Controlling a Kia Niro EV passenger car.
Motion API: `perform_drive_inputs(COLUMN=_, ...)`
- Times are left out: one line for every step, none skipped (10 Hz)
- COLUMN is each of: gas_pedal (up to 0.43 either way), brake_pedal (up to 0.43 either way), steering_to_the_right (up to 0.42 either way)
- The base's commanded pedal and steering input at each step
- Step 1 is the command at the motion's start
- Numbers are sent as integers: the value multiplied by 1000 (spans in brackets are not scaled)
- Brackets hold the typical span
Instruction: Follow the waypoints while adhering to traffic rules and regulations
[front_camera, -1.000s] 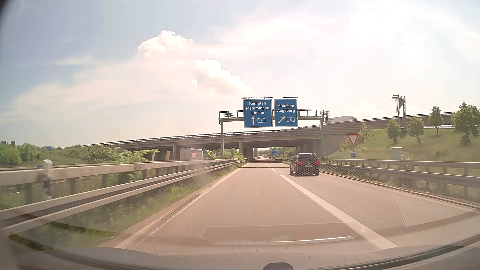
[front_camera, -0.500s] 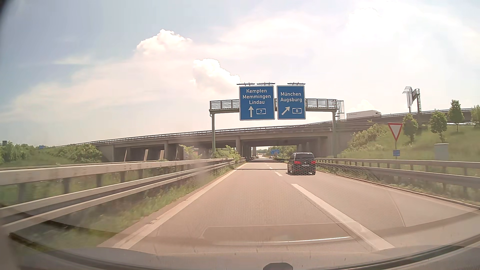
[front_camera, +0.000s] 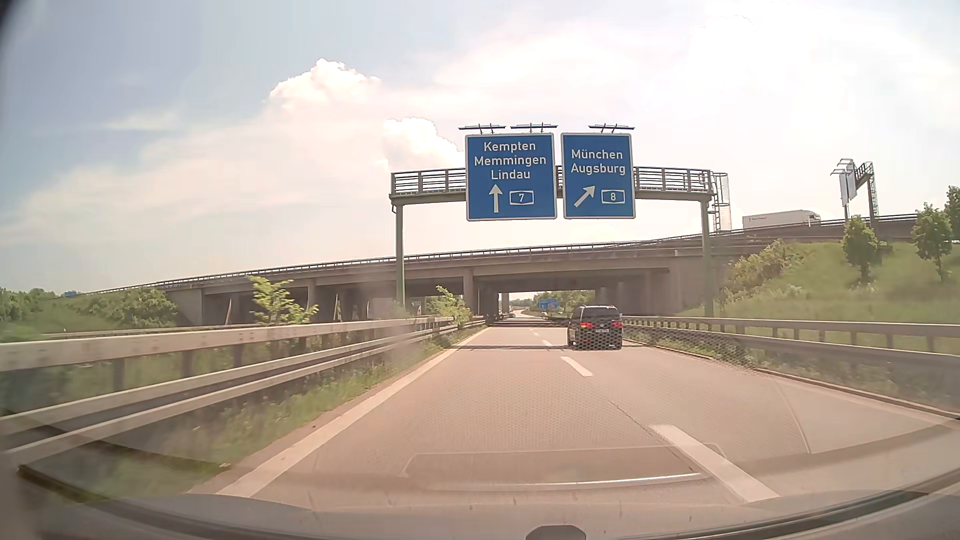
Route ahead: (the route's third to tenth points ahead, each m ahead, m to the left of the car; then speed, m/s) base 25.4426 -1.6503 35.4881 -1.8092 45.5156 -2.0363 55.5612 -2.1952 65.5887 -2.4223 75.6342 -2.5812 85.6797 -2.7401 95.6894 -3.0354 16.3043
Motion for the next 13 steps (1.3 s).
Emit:
perform_drive_inputs(gas_pedal=189, brake_pedal=0, steering_to_the_right=2)
perform_drive_inputs(gas_pedal=189, brake_pedal=0, steering_to_the_right=2)
perform_drive_inputs(gas_pedal=189, brake_pedal=0, steering_to_the_right=3)
perform_drive_inputs(gas_pedal=197, brake_pedal=0, steering_to_the_right=6)
perform_drive_inputs(gas_pedal=220, brake_pedal=0, steering_to_the_right=12)
perform_drive_inputs(gas_pedal=220, brake_pedal=0, steering_to_the_right=13)
perform_drive_inputs(gas_pedal=220, brake_pedal=0, steering_to_the_right=13)
perform_drive_inputs(gas_pedal=220, brake_pedal=0, steering_to_the_right=13)
perform_drive_inputs(gas_pedal=220, brake_pedal=0, steering_to_the_right=12)
perform_drive_inputs(gas_pedal=220, brake_pedal=0, steering_to_the_right=11)
perform_drive_inputs(gas_pedal=220, brake_pedal=0, steering_to_the_right=11)
perform_drive_inputs(gas_pedal=220, brake_pedal=0, steering_to_the_right=10)
perform_drive_inputs(gas_pedal=220, brake_pedal=0, steering_to_the_right=10)
